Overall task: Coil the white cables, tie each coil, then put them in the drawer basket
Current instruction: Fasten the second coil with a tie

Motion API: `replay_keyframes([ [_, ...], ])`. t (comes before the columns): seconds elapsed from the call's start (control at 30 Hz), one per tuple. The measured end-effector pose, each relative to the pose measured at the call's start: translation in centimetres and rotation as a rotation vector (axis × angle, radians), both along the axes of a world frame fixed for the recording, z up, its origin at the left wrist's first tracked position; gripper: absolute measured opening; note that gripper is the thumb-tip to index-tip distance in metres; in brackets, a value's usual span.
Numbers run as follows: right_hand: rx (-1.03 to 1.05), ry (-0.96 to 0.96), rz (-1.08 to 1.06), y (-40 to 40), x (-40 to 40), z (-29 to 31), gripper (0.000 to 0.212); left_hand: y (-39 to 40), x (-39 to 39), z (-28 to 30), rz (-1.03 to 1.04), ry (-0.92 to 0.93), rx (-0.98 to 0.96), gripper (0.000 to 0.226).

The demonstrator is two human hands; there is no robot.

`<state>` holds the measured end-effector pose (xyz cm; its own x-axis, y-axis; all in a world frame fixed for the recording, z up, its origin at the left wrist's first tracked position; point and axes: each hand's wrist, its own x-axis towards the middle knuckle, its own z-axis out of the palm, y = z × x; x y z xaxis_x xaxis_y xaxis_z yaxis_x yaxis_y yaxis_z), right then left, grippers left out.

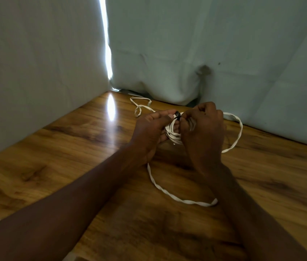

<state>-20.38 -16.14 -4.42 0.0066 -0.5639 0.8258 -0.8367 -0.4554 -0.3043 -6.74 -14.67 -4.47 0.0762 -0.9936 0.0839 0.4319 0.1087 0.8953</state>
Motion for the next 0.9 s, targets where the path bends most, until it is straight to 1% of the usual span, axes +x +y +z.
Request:
replay_keyframes([
  [0.1,0.0,-0.071,0.017,0.3,0.0,0.1,0.017,-0.1,-0.3,0.1,0.0,0.02,-0.005,0.026],
  [0.27,0.004,-0.021,-0.075,0.7,0.1,0.2,0.02,-0.1,-0.3,0.1,-0.011,0.03,-0.018,0.025],
  [0.33,0.004,-0.034,-0.062,0.7,0.0,0.2,0.019,0.0,-0.3,0.1,-0.02,0.022,-0.022,0.024],
  [0.43,0.009,-0.036,0.016,0.5,-0.2,0.3,0.019,0.1,-0.2,0.1,-0.022,-0.005,-0.027,0.026],
  [0.53,0.021,-0.001,0.05,0.1,-0.6,0.4,0.019,0.3,0.1,0.2,-0.038,-0.017,-0.025,0.027],
  [0.6,0.032,0.037,0.013,0.2,-0.6,0.6,0.02,0.2,0.3,0.4,-0.053,-0.035,-0.017,0.028],
  [0.7,-0.007,0.1,-0.051,0.5,-0.3,1.0,0.023,-0.1,0.3,0.5,-0.036,-0.056,0.007,0.028],
  [0.8,-0.051,0.159,0.02,0.5,-0.4,1.2,0.018,-0.1,0.2,0.5,-0.035,-0.06,0.028,0.026],
  [0.9,-0.043,0.181,0.108,0.4,-0.7,0.9,0.019,0.1,0.3,0.6,-0.049,-0.072,0.035,0.027],
])
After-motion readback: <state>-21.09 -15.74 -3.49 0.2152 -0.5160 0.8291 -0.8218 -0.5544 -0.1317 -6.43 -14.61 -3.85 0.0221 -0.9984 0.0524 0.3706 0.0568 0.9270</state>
